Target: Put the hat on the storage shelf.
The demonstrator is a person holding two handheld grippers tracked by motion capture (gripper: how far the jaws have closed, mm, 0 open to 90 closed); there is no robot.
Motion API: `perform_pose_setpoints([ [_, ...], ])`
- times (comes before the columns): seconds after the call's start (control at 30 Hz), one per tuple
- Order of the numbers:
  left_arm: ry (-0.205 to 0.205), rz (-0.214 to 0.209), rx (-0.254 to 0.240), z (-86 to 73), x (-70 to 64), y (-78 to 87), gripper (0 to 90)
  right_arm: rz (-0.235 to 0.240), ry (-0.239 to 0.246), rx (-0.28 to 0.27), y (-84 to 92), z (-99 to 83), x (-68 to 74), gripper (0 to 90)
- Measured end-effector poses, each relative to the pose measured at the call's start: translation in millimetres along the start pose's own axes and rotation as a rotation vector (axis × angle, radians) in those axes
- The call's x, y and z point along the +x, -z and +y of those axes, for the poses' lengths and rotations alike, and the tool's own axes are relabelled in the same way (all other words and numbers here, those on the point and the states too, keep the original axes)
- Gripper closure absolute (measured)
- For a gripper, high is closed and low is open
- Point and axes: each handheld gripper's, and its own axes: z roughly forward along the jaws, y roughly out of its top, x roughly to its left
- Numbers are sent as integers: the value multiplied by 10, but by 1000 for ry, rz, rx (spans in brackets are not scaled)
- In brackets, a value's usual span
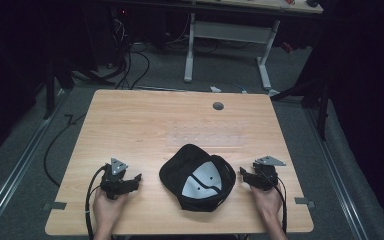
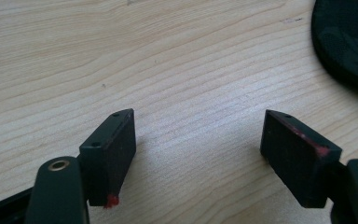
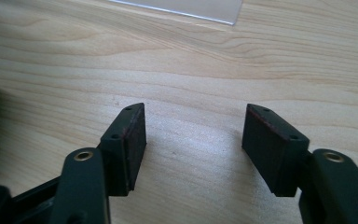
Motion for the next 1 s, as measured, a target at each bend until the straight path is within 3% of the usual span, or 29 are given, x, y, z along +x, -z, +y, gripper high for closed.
perform_pose_setpoints([
  [0.07, 0, 0, 0, 0, 0, 0, 267, 18, -18, -14, 48, -8, -16, 416],
  [0.57, 2, 0, -1, 0, -1, -1, 267, 90, -15, -145, 357, 49, 21, 370],
  [0.8, 1, 0, 0, 0, 0, 0, 267, 107, -16, -175, 459, 82, 50, 370],
  [1.0, 0, 0, 0, 0, 0, 0, 267, 156, 7, -192, 558, 160, 138, 385],
])
